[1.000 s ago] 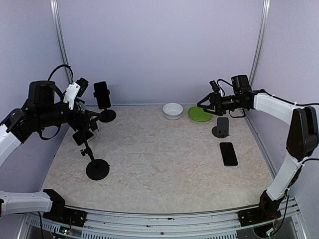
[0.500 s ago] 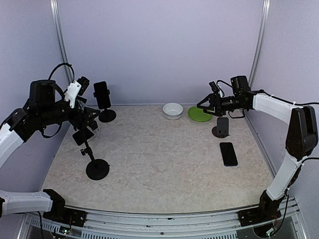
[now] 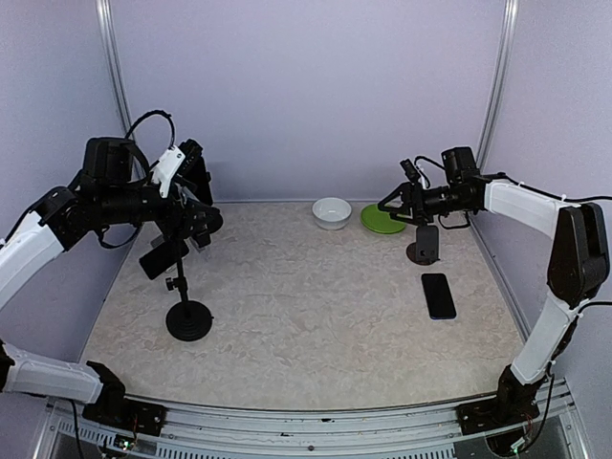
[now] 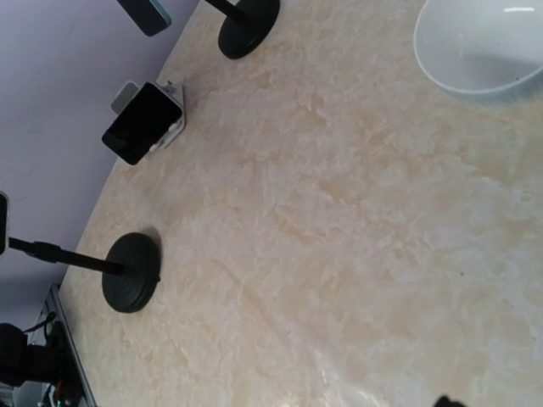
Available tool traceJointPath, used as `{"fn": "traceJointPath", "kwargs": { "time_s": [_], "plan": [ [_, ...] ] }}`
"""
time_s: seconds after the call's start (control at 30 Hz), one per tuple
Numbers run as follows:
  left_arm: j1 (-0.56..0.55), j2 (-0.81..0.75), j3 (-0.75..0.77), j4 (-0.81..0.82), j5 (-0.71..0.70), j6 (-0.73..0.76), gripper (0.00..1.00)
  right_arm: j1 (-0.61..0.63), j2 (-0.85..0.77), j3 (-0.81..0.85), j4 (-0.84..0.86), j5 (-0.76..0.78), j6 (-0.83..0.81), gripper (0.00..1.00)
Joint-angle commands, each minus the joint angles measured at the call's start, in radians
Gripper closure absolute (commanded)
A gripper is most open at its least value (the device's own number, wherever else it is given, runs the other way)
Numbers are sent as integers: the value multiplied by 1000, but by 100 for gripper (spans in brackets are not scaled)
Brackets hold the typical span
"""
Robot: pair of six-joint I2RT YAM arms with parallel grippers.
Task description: Remove the phone from the phone stand
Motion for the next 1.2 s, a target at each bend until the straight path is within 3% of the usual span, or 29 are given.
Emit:
{"fn": "traceJointPath", "kwargs": {
  "time_s": [0.0, 0.57, 0.77, 1.17],
  "plan": [
    [-82, 50, 108, 166, 68, -7, 57, 10, -22, 5, -44, 2, -36, 18],
    [-240, 376, 293, 426, 264, 24, 60, -33, -104, -16, -108, -35, -111, 20],
    [-269, 464, 346, 442, 345, 71, 62, -32, -127, -10, -108, -73, -169, 23],
    [-259, 471, 325, 446, 421, 66, 57, 3, -73, 108, -75, -174, -173, 25]
  ]
}}
